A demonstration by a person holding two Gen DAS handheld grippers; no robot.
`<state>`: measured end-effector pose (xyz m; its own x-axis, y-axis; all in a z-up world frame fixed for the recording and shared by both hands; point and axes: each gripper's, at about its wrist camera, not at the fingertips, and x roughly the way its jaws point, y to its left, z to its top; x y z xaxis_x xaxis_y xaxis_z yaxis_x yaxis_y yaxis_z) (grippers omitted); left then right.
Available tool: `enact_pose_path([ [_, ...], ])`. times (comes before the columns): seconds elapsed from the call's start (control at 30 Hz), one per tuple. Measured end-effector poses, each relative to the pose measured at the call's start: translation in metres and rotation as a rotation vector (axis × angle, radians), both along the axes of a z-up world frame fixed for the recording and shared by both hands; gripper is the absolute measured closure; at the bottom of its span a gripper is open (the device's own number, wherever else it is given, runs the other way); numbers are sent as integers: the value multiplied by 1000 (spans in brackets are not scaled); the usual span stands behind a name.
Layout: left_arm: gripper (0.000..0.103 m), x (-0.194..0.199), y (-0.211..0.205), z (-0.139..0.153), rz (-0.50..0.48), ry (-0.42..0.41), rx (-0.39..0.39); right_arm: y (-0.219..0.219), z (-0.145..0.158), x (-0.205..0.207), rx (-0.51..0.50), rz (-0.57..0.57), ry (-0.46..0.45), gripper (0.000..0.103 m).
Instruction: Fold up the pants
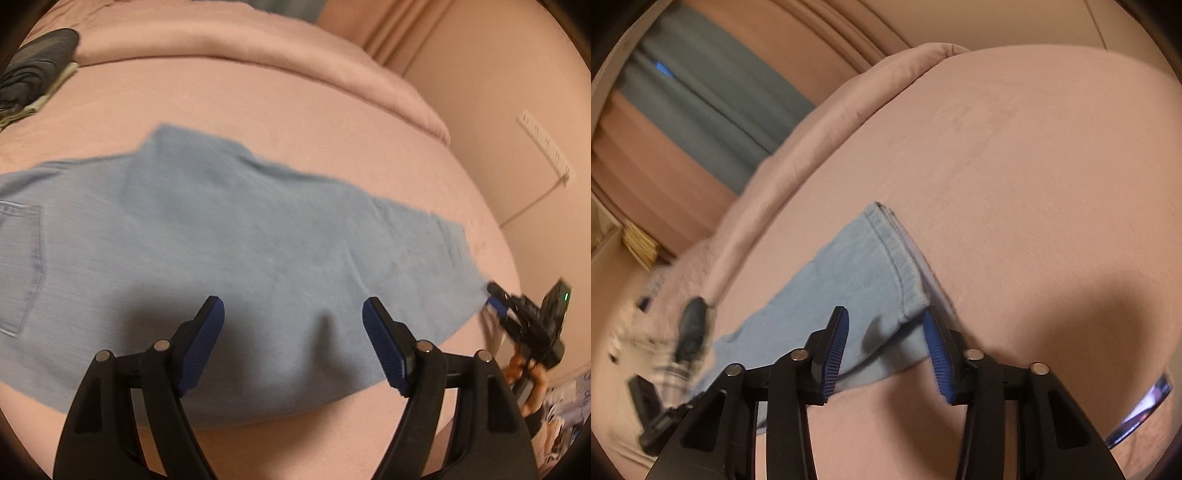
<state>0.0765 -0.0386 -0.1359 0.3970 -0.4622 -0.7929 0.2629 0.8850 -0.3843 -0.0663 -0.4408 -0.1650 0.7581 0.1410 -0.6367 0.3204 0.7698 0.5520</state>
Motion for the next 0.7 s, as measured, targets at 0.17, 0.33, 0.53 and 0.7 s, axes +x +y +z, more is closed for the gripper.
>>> enact_pose_path([
  [0.17, 25, 0, -11, -8, -14, 10, 50, -3, 12, -9, -63, -10, -10, 94],
  [0.33, 25, 6, -12, -13, -18, 21, 59, -5, 5, -14, -88, -5, 53, 94],
  [0.53, 25, 8, -8, -10, -14, 31, 48, -22, 10, -25, 38, -22, 30, 66],
  [0.7, 25, 7, -7, 2, -8, 31, -54, -30, 2, -47, 184, -73, 43, 54],
])
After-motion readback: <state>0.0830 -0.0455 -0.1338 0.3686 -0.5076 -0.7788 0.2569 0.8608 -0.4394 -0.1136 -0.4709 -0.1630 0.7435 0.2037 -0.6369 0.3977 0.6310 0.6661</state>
